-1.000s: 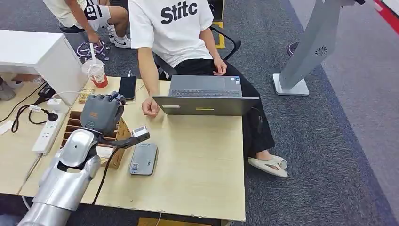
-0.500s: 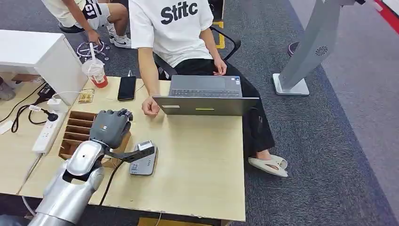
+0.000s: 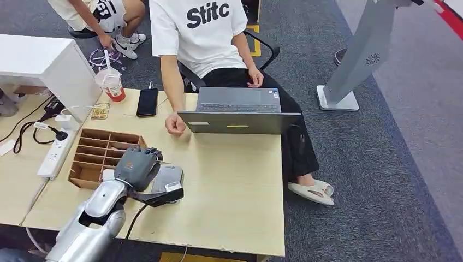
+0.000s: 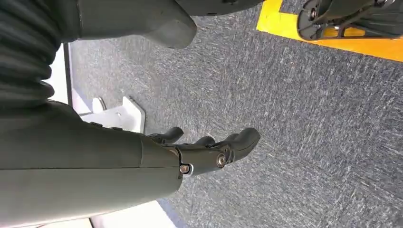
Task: Pass the card to the sensor for recognition and then transmit it.
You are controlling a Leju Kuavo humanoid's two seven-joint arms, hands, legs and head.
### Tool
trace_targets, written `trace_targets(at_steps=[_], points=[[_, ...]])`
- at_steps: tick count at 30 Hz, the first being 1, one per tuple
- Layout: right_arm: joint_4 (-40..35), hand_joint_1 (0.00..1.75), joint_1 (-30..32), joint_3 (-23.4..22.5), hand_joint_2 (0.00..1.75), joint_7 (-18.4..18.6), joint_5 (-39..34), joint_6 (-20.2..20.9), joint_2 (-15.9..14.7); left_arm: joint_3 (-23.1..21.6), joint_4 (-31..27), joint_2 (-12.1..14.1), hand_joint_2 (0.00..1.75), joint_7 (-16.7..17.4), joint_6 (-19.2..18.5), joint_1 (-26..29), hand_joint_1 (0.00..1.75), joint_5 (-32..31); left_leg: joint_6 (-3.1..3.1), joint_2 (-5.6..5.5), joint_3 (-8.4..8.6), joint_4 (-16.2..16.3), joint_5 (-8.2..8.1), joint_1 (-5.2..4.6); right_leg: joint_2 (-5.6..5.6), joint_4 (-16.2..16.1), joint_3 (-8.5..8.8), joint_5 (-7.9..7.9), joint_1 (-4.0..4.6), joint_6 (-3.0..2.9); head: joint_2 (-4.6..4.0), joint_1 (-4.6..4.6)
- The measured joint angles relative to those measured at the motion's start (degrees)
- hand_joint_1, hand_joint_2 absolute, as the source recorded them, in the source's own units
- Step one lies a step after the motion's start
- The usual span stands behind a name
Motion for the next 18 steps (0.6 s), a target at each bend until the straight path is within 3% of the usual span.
trace_targets(at_steps=[18], points=[[0.0,0.0,0.0,0.0,1.75,0.3,0.8,0.3,0.3,-0.2,3.1,-1.1,1.75,-0.2,0.2,0.0,1.75,0.8,0.0,-0.04,0.08,0.0,0.0,0.0,-0.02,0.0,0.11,0.0,0.0,0.0,0.0,0.02]])
